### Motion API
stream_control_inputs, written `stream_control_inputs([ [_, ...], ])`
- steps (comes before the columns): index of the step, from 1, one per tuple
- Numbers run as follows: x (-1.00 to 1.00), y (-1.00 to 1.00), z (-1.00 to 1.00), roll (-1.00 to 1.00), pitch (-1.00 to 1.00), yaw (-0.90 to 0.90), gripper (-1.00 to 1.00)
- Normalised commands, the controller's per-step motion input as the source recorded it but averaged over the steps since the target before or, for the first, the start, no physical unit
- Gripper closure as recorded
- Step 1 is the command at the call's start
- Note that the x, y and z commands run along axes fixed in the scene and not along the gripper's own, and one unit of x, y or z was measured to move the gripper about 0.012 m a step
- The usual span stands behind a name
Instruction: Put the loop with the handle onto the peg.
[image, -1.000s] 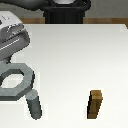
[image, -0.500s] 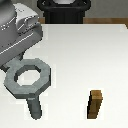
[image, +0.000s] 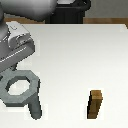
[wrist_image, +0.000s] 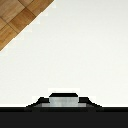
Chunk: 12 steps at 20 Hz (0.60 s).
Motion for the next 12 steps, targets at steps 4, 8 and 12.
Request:
stream_control_inputs([
  [4,0.0,1.0,0.0,0.0,0.0,0.0,1.0],
  [8,0.0,0.25,-0.29,0.0,0.0,0.0,1.0],
  [12,0.0,0.25,-0.75,0.0,0.0,0.0,1.0],
])
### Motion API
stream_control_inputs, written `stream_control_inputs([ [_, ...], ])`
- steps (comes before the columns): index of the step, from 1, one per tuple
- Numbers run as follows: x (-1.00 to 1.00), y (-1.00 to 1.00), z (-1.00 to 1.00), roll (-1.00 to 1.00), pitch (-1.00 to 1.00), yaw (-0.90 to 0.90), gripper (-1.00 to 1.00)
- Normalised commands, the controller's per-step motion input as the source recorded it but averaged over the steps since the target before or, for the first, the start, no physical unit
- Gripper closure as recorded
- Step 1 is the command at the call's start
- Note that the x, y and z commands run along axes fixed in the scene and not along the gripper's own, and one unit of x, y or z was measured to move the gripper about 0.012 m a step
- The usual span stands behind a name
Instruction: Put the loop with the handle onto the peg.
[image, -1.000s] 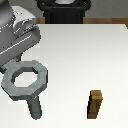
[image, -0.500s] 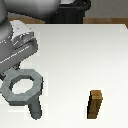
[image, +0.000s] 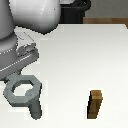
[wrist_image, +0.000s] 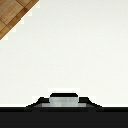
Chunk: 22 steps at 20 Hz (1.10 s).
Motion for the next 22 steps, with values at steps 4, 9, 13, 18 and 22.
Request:
stream_control_inputs([
  [4,0.0,0.0,-0.75,0.0,0.0,0.0,1.0],
  [9,0.0,0.0,-0.2,0.0,0.0,0.0,1.0],
  [13,0.0,0.0,0.0,0.0,0.0,0.0,1.0],
  [18,0.0,0.0,0.2,0.0,0.0,0.0,1.0],
  [22,0.0,0.5,0.25,0.0,0.0,0.0,1.0],
])
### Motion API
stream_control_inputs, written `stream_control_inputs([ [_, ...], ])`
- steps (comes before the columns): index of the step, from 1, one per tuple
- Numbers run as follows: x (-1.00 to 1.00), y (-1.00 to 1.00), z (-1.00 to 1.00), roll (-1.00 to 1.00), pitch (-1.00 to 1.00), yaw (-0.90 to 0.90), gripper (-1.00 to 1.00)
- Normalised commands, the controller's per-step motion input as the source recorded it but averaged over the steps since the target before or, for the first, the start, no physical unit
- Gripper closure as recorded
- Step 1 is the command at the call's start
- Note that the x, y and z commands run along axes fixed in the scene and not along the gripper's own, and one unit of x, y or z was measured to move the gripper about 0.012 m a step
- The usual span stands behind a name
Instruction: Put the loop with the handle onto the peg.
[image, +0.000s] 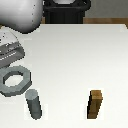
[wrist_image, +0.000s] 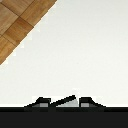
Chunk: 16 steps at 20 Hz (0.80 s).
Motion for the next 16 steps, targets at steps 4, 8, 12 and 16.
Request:
stream_control_inputs([
  [4,0.0,1.0,0.0,0.0,0.0,0.0,1.0],
  [8,0.0,1.0,0.0,0.0,0.0,0.0,1.0],
  [12,0.38,0.5,0.0,0.0,0.0,0.0,1.0],
  [16,1.0,0.0,0.0,0.0,0.0,0.0,1.0],
])
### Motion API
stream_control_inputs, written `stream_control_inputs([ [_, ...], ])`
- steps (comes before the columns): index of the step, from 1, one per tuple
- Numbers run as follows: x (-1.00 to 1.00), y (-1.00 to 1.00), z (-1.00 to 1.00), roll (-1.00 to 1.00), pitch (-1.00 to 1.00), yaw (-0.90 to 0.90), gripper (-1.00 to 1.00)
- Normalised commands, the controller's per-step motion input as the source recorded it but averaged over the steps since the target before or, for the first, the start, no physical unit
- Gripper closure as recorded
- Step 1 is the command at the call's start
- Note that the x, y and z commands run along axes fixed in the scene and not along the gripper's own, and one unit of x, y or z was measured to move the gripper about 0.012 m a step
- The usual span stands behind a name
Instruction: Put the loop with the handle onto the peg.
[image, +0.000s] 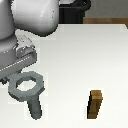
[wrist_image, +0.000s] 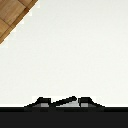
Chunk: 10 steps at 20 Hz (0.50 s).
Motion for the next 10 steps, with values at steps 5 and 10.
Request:
stream_control_inputs([
  [5,0.4,0.23,0.0,0.0,0.0,0.0,1.0],
  [10,0.0,1.0,0.0,0.0,0.0,0.0,1.0],
])
